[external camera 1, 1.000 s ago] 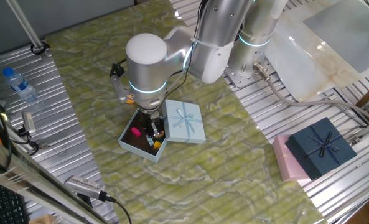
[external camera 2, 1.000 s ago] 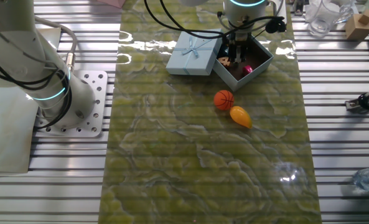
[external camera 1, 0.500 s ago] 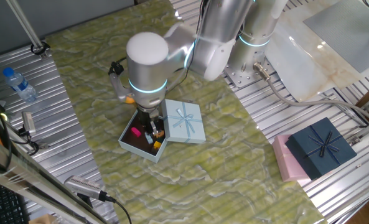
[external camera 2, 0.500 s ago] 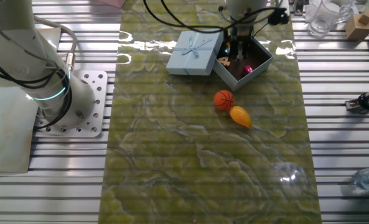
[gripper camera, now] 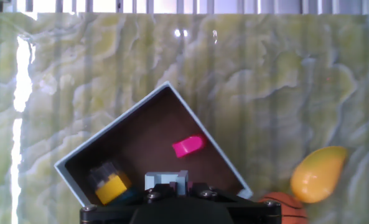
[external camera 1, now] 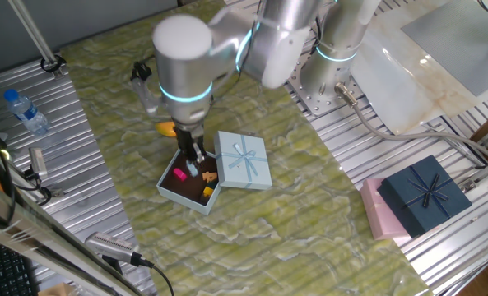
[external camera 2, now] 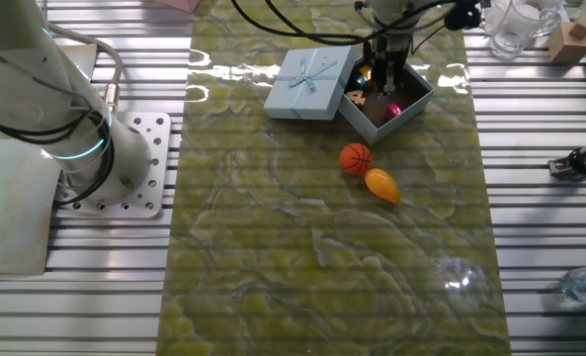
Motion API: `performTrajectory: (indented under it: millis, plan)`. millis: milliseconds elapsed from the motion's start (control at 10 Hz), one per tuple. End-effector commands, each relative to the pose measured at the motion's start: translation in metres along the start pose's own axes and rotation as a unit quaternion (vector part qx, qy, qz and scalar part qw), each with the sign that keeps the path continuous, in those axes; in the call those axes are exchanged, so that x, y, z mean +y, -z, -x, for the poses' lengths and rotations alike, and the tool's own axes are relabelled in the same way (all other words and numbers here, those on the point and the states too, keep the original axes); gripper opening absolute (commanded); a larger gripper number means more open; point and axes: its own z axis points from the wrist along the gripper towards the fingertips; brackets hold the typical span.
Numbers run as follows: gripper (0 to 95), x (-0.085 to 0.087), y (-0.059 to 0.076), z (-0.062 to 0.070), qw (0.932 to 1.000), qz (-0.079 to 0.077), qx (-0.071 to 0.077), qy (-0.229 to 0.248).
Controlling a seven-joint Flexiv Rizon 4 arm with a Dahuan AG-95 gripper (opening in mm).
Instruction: Take everything out of the gift box
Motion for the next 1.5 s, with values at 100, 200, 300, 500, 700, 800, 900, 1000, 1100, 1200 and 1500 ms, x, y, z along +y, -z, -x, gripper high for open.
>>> performTrajectory:
  millis: [100,200,300,500,700,800,900,1000,1100,1200,1500]
  plan:
    - [0.0,-0.006,0.012,-0.002,0.9999,-0.001,0.003,0.011]
    - [0.0,-0.013,0.017,-0.004,0.9998,-0.002,0.003,0.018]
    - [0.0,-0.017,0.020,-0.006,0.9997,-0.002,0.003,0.024]
    - [0.0,-0.026,0.024,-0.007,0.9994,-0.008,0.007,0.034]
    - [0.0,-0.038,0.025,-0.004,0.9987,-0.013,0.010,0.049]
    - [0.0,-0.042,0.024,-0.002,0.9985,-0.017,0.011,0.051]
    - [0.0,-0.048,0.021,-0.001,0.9982,-0.019,0.011,0.056]
    - [0.0,-0.053,0.020,0.000,0.9978,-0.021,0.012,0.061]
    - [0.0,-0.058,0.018,0.001,0.9975,-0.023,0.012,0.065]
    - [0.0,-0.063,0.016,0.003,0.9971,-0.027,0.014,0.070]
    - [0.0,-0.084,0.009,0.008,0.9947,-0.024,0.030,0.096]
